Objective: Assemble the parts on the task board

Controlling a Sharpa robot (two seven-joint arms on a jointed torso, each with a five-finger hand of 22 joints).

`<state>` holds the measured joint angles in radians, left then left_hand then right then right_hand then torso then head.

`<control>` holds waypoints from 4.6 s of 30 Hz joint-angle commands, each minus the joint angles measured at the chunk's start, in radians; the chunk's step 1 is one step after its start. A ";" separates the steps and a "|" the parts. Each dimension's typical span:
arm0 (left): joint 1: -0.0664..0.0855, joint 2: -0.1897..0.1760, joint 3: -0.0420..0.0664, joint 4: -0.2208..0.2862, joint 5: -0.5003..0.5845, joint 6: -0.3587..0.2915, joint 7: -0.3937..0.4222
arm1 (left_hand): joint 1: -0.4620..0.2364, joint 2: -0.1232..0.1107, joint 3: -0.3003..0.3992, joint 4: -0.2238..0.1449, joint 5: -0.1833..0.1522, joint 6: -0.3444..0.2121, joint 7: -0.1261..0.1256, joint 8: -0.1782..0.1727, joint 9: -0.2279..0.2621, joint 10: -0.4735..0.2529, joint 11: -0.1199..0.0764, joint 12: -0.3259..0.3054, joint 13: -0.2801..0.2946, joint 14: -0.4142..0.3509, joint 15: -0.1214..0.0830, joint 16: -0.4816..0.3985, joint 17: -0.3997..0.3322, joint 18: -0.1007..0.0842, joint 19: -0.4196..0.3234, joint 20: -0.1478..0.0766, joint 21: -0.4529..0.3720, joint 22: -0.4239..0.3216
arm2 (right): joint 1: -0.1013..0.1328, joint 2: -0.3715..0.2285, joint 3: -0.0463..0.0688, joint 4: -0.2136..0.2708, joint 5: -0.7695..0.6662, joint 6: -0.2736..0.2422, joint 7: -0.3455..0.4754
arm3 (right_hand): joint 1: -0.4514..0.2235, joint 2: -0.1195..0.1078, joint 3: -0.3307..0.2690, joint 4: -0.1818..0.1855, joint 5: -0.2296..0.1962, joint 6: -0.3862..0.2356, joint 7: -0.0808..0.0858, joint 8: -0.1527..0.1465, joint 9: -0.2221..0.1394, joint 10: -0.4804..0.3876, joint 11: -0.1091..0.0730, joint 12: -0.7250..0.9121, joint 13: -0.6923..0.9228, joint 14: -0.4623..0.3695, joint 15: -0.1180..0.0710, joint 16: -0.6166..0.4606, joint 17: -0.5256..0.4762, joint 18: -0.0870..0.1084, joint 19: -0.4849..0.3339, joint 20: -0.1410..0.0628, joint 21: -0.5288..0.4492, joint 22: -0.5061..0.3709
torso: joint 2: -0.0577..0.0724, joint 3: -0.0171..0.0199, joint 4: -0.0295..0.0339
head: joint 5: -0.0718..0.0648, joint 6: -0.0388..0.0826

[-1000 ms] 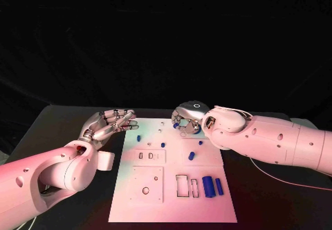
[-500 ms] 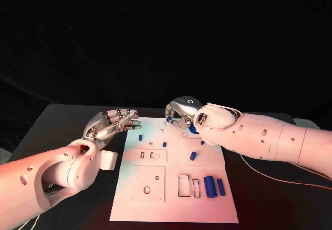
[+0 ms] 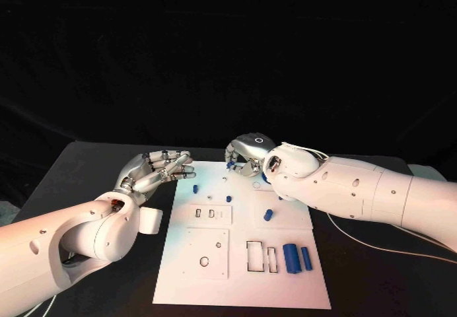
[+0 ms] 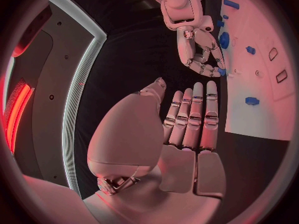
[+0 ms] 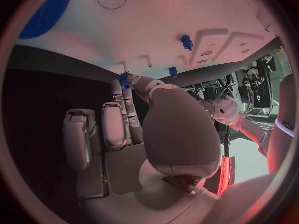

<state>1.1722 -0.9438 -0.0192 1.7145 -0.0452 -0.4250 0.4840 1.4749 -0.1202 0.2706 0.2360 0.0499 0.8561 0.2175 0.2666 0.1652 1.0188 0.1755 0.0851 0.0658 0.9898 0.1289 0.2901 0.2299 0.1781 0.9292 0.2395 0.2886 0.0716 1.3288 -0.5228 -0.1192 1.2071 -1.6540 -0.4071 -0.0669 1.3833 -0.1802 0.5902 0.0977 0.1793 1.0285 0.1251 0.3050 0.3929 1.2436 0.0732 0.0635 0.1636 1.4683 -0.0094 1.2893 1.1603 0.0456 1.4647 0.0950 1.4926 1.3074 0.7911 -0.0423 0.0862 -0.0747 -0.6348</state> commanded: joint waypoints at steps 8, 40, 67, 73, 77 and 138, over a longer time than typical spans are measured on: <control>0.002 0.002 0.001 0.002 0.002 0.020 0.004 | -0.008 0.001 0.002 0.004 0.003 -0.007 0.016 -0.005 -0.001 -0.001 0.005 -0.006 -0.002 0.005 0.004 -0.004 0.001 0.006 0.008 0.001 -0.005 -0.001 | -0.007 0.013 -0.001 -0.016 -0.004 0.044 0.008 | -0.009 0.003 -0.002 -0.002 0.003 -0.004 0.007 0.006 0.003 0.008 -0.006 0.002 0.006 0.028 -0.002 0.004 -0.001 -0.014 0.023 0.000 0.003 0.129 | 0.001 -0.0007 0.0009 | 0.003 -0.003; 0.004 0.002 0.001 0.000 0.003 0.016 -0.003 | -0.007 0.001 0.002 0.003 0.003 -0.009 0.016 -0.007 -0.002 -0.002 0.006 -0.009 -0.001 0.004 0.005 -0.005 0.002 0.006 0.008 0.002 -0.007 -0.002 | -0.015 0.048 -0.003 -0.061 0.004 0.064 0.010 | -0.064 -0.053 0.020 -0.013 -0.024 -0.128 0.059 -0.083 -0.011 -0.203 0.051 -0.003 -0.055 -0.009 0.045 -0.057 -0.102 0.025 -0.093 0.044 -0.107 -0.034 | 0.003 -0.0005 -0.0002 | 0.012 -0.004; 0.004 -0.008 0.001 -0.001 0.003 0.021 -0.005 | -0.006 0.001 0.004 0.002 0.003 -0.006 0.011 -0.007 -0.002 0.003 0.003 -0.010 0.000 0.004 0.005 -0.009 0.004 0.006 0.008 0.002 -0.009 -0.002 | 0.011 -0.383 0.010 0.283 0.295 0.098 -0.088 | -0.086 -0.048 -0.338 0.118 -0.008 -0.167 0.010 -0.044 0.037 0.041 -0.021 0.787 0.697 0.051 -0.013 0.132 0.138 -0.019 0.036 -0.010 0.009 0.161 | -0.004 0.0088 -0.0230 | -0.016 0.004; 0.004 -0.006 0.001 -0.002 0.003 0.024 -0.006 | -0.006 0.001 0.004 0.002 0.003 -0.006 0.011 -0.007 -0.002 0.003 0.003 -0.010 0.000 0.004 0.005 -0.009 0.004 0.006 0.008 0.002 -0.009 -0.002 | 0.011 -0.377 0.009 0.265 0.305 0.133 -0.119 | -0.001 -0.011 -0.476 0.192 0.008 -0.212 0.026 -0.013 0.048 0.124 -0.008 1.167 1.082 0.078 0.003 0.223 0.290 -0.029 0.063 0.006 0.036 0.204 | -0.002 0.0099 -0.0224 | -0.014 0.003; 0.004 -0.005 0.001 -0.002 0.003 0.025 -0.007 | -0.005 0.001 0.004 0.002 0.003 -0.005 0.010 -0.006 -0.001 0.004 0.002 -0.010 0.000 0.004 0.004 -0.009 0.005 0.006 0.009 0.002 -0.010 -0.002 | 0.010 -0.360 0.007 0.248 0.308 0.135 -0.128 | 0.011 0.001 -0.509 0.192 0.011 -0.233 0.034 -0.011 0.046 0.160 0.000 1.252 1.164 0.084 0.010 0.241 0.324 -0.032 0.072 0.012 0.045 0.217 | -0.001 0.0081 -0.0219 | -0.015 0.002; 0.004 -0.001 0.001 -0.011 0.003 0.031 -0.017 | -0.006 0.000 0.004 0.002 0.003 -0.005 0.011 -0.007 -0.002 0.005 0.002 -0.012 0.000 0.004 0.004 -0.011 0.006 0.006 0.009 0.002 -0.011 -0.003 | -0.017 -0.255 -0.001 0.139 0.266 0.148 -0.124 | 0.049 0.052 -0.497 0.189 0.085 -0.209 0.036 0.014 0.040 0.215 0.004 1.364 1.273 0.098 0.017 0.273 0.390 -0.045 0.105 0.021 0.077 0.262 | -0.003 0.0070 -0.0224 | -0.007 -0.025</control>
<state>1.1748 -0.9471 -0.0193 1.7026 -0.0438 -0.4127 0.4629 1.4749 -0.1201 0.2706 0.2360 0.0499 0.8561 0.2175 0.2627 0.1648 1.0188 0.1754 0.0782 0.0659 0.9898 0.1290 0.2825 0.2342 0.1781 0.9327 0.2430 0.2809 0.0707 1.3167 -0.7797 -0.1172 1.3437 -1.3300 -0.2726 -0.1948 1.4314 -0.1352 0.0901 0.2864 0.2617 0.8150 0.1610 0.3132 0.4337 1.4519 0.0769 1.4243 1.3077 1.4665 0.0034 1.5559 1.3075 0.0142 1.4679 0.1094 1.5664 1.3081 0.7880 -0.0353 0.0635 -0.0811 -0.6590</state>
